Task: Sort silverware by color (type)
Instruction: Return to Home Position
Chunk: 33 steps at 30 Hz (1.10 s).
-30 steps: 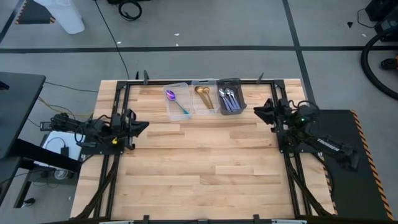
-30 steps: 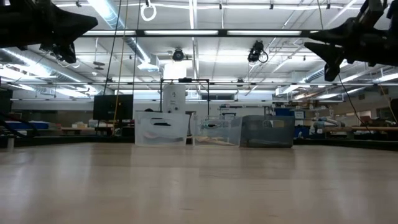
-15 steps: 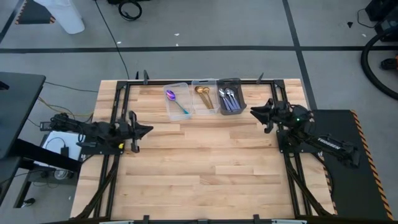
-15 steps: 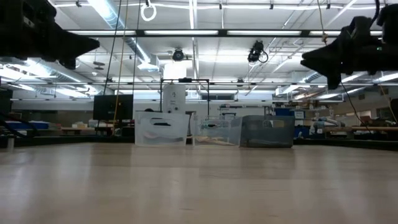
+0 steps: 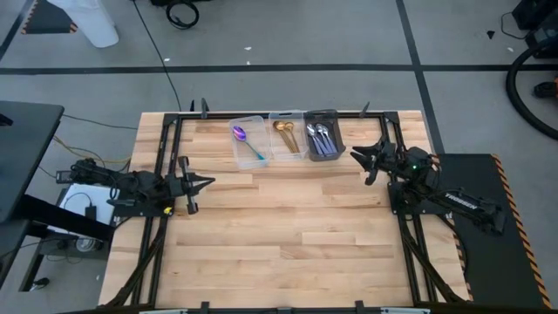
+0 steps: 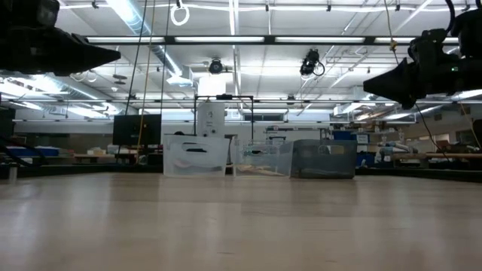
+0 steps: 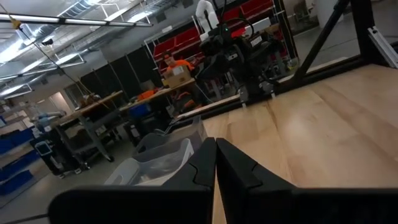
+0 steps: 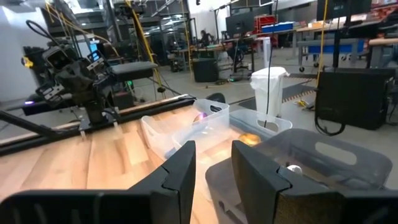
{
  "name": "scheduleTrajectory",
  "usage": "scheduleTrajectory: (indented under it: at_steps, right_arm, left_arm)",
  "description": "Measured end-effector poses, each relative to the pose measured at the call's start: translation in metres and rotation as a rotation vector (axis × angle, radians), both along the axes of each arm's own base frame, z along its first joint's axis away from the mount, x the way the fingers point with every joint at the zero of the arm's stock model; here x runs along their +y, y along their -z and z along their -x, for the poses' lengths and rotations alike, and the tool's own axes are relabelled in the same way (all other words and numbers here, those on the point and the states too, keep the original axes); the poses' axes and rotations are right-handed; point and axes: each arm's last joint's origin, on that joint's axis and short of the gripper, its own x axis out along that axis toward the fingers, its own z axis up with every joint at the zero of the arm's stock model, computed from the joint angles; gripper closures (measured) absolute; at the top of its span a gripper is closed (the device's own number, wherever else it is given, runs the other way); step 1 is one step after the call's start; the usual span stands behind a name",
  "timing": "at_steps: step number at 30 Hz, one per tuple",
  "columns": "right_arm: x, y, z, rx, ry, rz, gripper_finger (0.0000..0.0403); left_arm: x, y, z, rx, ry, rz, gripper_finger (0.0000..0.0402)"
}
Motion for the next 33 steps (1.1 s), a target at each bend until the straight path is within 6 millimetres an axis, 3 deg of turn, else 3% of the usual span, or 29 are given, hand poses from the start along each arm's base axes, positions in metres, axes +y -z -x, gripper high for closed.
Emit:
scheduleTrajectory:
  at_steps: [33]
  right_arm:
    - [0.0001, -0.0004, 0.0, -0.019, -0.003, -0.034, 0.0289]
  left_arm:
    - [0.0, -0.0006, 0.0001, -0.008, 0.0, 0.002, 0.0381]
